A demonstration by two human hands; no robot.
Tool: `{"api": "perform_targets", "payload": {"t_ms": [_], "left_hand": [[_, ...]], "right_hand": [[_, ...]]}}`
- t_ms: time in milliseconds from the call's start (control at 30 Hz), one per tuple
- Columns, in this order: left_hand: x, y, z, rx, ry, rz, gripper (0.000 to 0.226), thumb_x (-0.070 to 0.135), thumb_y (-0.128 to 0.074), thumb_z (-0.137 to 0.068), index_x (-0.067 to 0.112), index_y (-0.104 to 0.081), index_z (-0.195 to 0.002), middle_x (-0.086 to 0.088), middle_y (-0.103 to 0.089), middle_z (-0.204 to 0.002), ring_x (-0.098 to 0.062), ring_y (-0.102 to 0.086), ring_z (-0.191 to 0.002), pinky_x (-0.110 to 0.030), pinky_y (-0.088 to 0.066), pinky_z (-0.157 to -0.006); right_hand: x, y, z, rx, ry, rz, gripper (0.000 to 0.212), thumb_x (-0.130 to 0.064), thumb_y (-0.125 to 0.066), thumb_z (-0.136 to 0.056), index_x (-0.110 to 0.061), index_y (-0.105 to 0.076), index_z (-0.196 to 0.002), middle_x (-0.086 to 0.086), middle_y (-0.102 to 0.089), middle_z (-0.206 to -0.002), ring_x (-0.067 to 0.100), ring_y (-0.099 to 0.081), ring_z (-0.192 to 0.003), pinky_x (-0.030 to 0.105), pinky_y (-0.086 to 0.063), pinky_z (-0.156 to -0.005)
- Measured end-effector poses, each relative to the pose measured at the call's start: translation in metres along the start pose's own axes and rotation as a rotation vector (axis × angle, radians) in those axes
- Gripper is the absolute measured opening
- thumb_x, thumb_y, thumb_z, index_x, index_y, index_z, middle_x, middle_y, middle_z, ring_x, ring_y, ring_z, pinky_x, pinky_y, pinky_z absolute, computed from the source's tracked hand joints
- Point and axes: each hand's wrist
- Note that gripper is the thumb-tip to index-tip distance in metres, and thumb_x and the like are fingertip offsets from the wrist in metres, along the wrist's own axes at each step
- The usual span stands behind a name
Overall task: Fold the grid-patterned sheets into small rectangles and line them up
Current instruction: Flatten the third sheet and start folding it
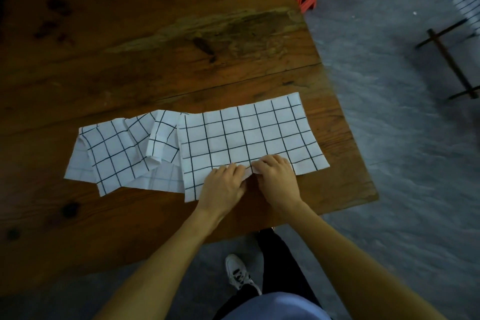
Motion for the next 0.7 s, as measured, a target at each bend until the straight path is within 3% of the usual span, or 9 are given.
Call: {"api": "perform_targets", "payload": {"t_ms": [100, 267, 367, 467, 567, 700], "left_hand": [[0.005, 0.014, -0.004, 0.016, 0.020, -0.011, 0.023, 0.011, -0.077, -0.073, 0.011, -0.060, -0.088, -0.002, -0.058, -0.070, -0.016, -0.051, -0.048, -0.023, -0.033, -0.040], [0.017, 0.050, -0.014, 0.092, 0.082, 0.016, 0.017, 0.015, -0.071, -0.081, 0.011, -0.057, -0.089, -0.002, -0.058, -0.071, -0.013, -0.047, -0.042, -0.020, -0.025, -0.039], [0.028, 0.071, -0.013, 0.086, 0.146, 0.134, 0.016, 0.029, -0.053, -0.094, 0.014, -0.055, -0.099, -0.001, -0.061, -0.083, -0.010, -0.047, -0.053, -0.016, -0.029, -0.047], [0.037, 0.100, -0.009, 0.164, 0.196, 0.280, 0.032, 0.043, -0.036, -0.097, 0.018, -0.055, -0.104, 0.003, -0.060, -0.086, -0.005, -0.049, -0.061, -0.013, -0.034, -0.051], [0.034, 0.136, -0.007, 0.300, 0.213, 0.406, 0.041, 0.036, -0.024, -0.095, 0.016, -0.055, -0.113, -0.002, -0.062, -0.095, -0.007, -0.052, -0.071, -0.017, -0.038, -0.059], [0.023, 0.180, -0.008, 0.389, 0.142, 0.421, 0.040, 0.024, -0.035, -0.097, 0.014, -0.048, -0.133, -0.004, -0.053, -0.130, -0.016, -0.052, -0.112, -0.028, -0.045, -0.090]], "right_hand": [[-0.006, 0.015, -0.004, 0.016, -0.007, -0.014, 0.016, -0.003, -0.069, -0.081, -0.007, -0.070, -0.096, 0.010, -0.068, -0.092, 0.029, -0.064, -0.086, 0.040, -0.052, -0.079], [-0.019, 0.047, -0.021, 0.038, -0.056, -0.031, 0.022, -0.002, -0.062, -0.082, -0.006, -0.069, -0.103, 0.012, -0.068, -0.094, 0.031, -0.064, -0.083, 0.038, -0.050, -0.070], [-0.035, 0.076, -0.037, 0.154, -0.047, -0.082, 0.027, 0.004, -0.065, -0.074, -0.006, -0.070, -0.099, 0.012, -0.068, -0.089, 0.033, -0.064, -0.079, 0.034, -0.049, -0.066], [-0.053, 0.111, -0.051, 0.259, 0.032, -0.118, 0.029, 0.005, -0.063, -0.073, -0.006, -0.072, -0.098, 0.011, -0.071, -0.090, 0.030, -0.065, -0.085, 0.035, -0.047, -0.080], [-0.068, 0.145, -0.059, 0.262, 0.124, -0.186, 0.029, 0.001, -0.059, -0.074, -0.009, -0.074, -0.097, 0.007, -0.073, -0.093, 0.024, -0.065, -0.085, 0.032, -0.049, -0.078], [-0.084, 0.171, -0.061, 0.194, 0.176, -0.203, 0.026, -0.001, -0.070, -0.077, -0.016, -0.074, -0.098, 0.001, -0.072, -0.097, 0.019, -0.066, -0.088, 0.028, -0.053, -0.076]]}}
Point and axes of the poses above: each hand's wrist, its own z-axis away from the middle knuckle, its own y-axis out of the back of the hand, x = y × z
